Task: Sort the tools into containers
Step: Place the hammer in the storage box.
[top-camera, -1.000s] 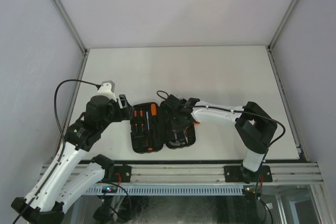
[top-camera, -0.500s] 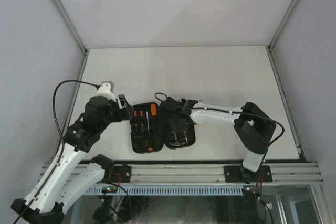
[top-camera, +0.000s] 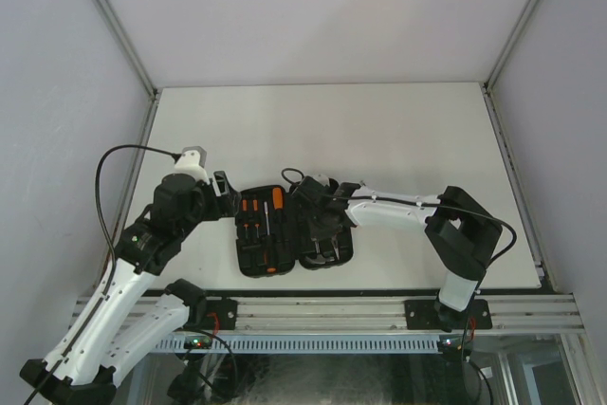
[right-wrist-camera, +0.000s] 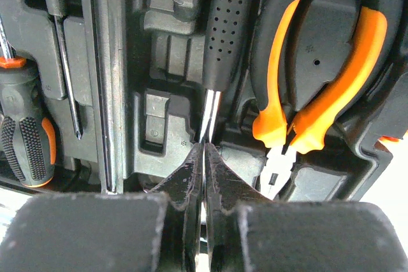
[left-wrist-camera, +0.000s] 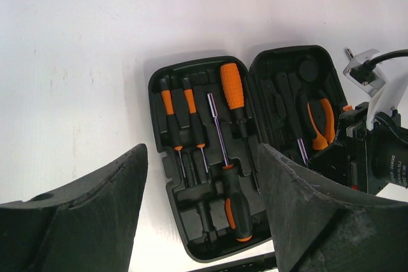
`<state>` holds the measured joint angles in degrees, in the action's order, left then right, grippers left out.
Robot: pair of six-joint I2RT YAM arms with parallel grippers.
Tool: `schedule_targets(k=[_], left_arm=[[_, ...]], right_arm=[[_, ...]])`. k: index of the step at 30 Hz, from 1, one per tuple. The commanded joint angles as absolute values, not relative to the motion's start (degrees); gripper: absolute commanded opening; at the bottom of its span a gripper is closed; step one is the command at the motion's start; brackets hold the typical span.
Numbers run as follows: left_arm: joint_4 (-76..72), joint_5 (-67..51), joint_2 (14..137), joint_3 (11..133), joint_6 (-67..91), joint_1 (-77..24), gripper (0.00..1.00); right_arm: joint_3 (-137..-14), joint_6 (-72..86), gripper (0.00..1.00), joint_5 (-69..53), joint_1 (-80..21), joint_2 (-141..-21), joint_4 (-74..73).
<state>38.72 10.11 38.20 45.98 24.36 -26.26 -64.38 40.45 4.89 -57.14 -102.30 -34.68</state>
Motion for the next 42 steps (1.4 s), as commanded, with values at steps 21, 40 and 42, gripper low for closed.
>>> schedule_targets(k=[21,40,42], left_arm=[[37.7,9.7,37.6,46.0,23.3,-26.0,0.74],[37.5,8.7,38.0,45.8,24.1,-25.9,0.74],[37.4,8.1,38.1,45.8,24.8,-25.9,0.74]], right_arm=[[-50.9,41.0,0.0,-0.8,-59.8,-124.2,-36.5],[-58.0,40.2,0.07,3.6,-57.4,-100.6,-38.6],[-60.1,39.2,0.11,2.9,-57.0,-97.2,-36.6]])
